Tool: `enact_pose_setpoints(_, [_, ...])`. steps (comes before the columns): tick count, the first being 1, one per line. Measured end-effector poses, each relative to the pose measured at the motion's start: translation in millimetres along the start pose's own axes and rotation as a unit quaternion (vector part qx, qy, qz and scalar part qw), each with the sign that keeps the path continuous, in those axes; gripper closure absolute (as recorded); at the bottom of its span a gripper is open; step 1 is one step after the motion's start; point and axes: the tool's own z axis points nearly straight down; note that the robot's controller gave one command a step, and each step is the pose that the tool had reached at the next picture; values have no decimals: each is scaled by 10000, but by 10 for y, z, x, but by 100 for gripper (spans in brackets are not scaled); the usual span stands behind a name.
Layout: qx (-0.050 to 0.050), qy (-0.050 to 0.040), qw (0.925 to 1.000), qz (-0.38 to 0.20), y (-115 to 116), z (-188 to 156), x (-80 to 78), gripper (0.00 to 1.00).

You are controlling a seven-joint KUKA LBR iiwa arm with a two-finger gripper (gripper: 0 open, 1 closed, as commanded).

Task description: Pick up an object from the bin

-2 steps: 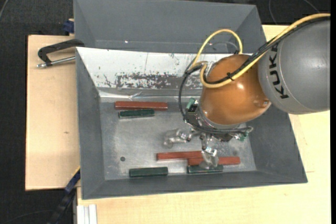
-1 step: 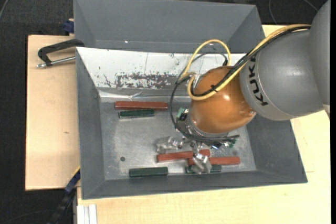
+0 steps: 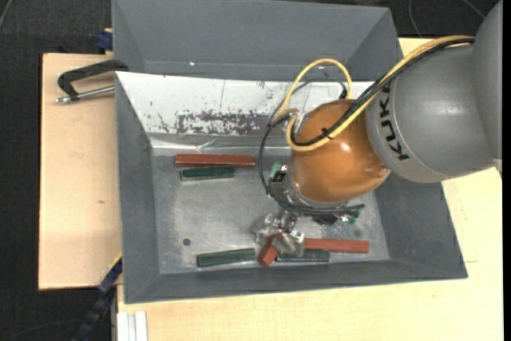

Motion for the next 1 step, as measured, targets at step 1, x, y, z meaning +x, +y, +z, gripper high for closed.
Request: enact_pose_setpoints(1, [56,-46,9999,148,-384,-1275,-181,100])
